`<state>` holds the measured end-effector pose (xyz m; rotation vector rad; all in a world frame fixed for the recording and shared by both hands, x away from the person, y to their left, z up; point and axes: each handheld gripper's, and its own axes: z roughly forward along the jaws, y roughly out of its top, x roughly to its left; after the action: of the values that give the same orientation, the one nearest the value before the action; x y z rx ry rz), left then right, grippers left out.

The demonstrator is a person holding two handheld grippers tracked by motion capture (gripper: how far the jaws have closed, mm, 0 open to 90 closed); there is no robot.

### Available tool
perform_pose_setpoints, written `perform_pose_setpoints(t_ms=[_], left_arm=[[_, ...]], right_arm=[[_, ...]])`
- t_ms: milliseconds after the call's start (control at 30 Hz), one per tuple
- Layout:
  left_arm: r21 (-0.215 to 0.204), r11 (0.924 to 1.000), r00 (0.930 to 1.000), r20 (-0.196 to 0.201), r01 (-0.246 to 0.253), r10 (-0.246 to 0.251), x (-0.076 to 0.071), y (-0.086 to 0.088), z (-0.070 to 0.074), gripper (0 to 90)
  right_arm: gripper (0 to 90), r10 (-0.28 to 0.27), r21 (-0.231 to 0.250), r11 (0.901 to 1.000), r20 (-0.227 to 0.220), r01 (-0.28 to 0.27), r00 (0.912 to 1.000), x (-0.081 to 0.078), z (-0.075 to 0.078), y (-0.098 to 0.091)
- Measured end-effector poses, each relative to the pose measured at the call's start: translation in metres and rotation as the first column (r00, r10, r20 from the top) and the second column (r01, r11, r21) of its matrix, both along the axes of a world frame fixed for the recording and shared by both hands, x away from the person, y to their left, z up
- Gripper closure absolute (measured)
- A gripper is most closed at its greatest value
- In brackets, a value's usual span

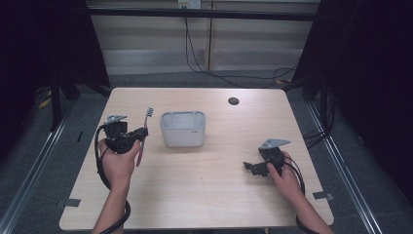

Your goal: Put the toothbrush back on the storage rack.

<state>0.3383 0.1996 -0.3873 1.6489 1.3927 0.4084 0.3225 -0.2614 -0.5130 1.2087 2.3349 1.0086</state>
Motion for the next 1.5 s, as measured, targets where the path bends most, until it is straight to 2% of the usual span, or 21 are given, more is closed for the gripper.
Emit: perform_pose_setpoints(t_ms=[33, 67, 167, 333, 367, 633, 833, 1233, 1500], left_arm=[[-0.003, 1.0000, 0.9998, 0.022, 0.003, -0.003, 0.001, -0.002, 0.002, 80.8], [-0.003, 1.0000, 0.9998, 0.022, 0.003, -0.003, 0.001, -0.002, 0.002, 80.8], [-0.020, 0.9998, 0.9984, 0.056, 0.002, -0.001, 0.003, -0.006, 0.005, 80.8], [-0.036, 0.9994, 0.9967, 0.080, -0.001, 0.004, 0.008, -0.010, 0.006, 80.8], [-0.045, 0.9990, 0.9951, 0.099, -0.001, 0.006, 0.010, -0.011, 0.006, 80.8], [-0.062, 0.9981, 0.9906, 0.137, 0.005, 0.003, 0.019, -0.022, 0.008, 80.7], [-0.063, 0.9980, 0.9900, 0.141, 0.008, 0.001, 0.022, -0.026, 0.007, 80.7], [-0.087, 0.9962, 0.9820, 0.188, -0.003, 0.019, 0.038, -0.036, 0.012, 80.7], [-0.091, 0.9958, 0.9811, 0.192, -0.004, 0.022, 0.046, -0.041, 0.014, 80.7]], right_arm=[[11.2, 0.000, 0.000, 1.0000, 0.000, 0.000, 1.0000, 0.000, 0.000, 0.000], [11.2, 0.000, 0.000, 1.0000, 0.000, 0.000, 1.0000, 0.000, 0.000, 0.000], [11.2, 0.000, 0.001, 1.0000, 0.000, 0.000, 1.0000, 0.000, 0.000, 0.000], [11.2, 0.000, 0.000, 1.0000, 0.000, 0.000, 1.0000, 0.000, 0.000, 0.000], [11.2, 0.000, 0.000, 1.0000, 0.000, 0.000, 1.0000, 0.000, 0.000, 0.000], [11.2, 0.000, 0.000, 1.0000, 0.000, 0.000, 1.0000, 0.000, 0.000, 0.000], [11.2, 0.000, 0.001, 1.0000, 0.000, 0.000, 1.0000, 0.000, 0.000, 0.000], [11.2, 0.003, 0.001, 1.0000, -0.002, -0.003, 1.0000, 0.000, 0.000, 0.000], [11.2, 0.003, 0.000, 1.0000, -0.002, -0.003, 1.0000, 0.000, 0.000, 0.000]])
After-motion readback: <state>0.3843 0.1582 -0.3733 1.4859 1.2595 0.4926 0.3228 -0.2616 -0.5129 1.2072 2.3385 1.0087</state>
